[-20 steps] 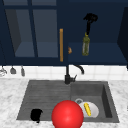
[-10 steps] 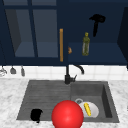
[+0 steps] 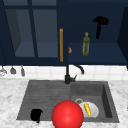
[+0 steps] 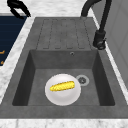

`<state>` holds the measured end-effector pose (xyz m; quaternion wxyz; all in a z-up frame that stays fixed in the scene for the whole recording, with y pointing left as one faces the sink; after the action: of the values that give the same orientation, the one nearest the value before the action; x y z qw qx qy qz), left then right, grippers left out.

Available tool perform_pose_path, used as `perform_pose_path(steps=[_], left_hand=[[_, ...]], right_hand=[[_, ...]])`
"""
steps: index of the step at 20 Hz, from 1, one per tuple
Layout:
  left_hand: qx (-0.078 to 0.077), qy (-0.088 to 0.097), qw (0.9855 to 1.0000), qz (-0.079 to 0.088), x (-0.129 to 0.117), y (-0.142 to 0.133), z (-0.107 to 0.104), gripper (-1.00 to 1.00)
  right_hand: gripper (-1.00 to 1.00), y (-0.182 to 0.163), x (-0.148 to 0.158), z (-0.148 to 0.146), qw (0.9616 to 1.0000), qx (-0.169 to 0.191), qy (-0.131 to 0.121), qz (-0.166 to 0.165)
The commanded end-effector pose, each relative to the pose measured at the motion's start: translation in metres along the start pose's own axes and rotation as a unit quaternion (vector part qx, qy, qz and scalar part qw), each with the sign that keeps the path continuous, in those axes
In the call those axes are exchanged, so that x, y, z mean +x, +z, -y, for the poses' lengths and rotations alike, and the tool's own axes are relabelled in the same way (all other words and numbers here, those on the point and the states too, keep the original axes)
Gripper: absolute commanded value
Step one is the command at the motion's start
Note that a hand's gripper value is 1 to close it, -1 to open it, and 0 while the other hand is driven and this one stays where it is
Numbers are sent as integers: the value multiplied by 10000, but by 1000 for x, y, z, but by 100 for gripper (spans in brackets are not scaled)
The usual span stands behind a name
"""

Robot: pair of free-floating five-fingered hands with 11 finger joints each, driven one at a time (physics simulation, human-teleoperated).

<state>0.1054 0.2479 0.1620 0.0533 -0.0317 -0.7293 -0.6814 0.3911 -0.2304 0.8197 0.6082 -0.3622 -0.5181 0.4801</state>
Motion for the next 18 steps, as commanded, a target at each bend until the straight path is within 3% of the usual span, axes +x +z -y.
perform_pose_path(steps=[1,6,8,18], left_hand=[[0,0,10000,0,0,0,0,0],[0,0,10000,0,0,0,0,0],[0,0,10000,0,0,0,0,0],[0,0,10000,0,0,0,0,0]], right_hand=[[-100,8,-2,-7,10000,-40,3,15],[-100,48,-7,-31,9997,-237,-7,3],[-100,62,-9,-41,9999,-110,47,-55],[-100,137,-17,-80,9999,-124,-10,-29]])
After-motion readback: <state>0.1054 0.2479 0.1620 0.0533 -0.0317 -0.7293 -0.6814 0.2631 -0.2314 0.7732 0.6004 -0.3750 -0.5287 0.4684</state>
